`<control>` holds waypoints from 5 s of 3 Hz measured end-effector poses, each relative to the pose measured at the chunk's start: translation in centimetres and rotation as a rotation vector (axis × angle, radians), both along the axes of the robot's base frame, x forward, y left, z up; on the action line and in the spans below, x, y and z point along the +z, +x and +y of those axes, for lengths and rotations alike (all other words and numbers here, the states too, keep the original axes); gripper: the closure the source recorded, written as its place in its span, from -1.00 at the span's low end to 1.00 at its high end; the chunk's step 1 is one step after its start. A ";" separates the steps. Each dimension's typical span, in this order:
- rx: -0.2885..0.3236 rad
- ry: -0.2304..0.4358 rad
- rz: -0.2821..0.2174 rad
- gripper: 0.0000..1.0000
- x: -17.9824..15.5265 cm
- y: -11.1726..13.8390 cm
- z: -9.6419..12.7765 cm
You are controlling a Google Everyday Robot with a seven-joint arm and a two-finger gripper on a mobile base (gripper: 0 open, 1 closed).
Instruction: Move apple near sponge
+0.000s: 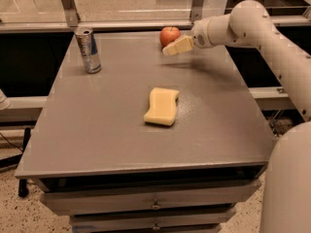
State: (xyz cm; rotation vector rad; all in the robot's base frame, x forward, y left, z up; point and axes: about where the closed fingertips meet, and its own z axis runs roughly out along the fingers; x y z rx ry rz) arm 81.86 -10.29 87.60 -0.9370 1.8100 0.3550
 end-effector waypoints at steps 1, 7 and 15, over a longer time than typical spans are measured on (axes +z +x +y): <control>-0.004 0.024 -0.022 -1.00 -0.5 2.4 0.7; -0.001 0.186 0.038 1.00 -0.5 2.7 0.5; 0.469 0.032 0.200 0.65 -2.7 -25.0 -1.8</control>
Offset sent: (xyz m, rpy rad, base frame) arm 0.0676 -0.0018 -0.0050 0.0964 -0.0539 -0.0481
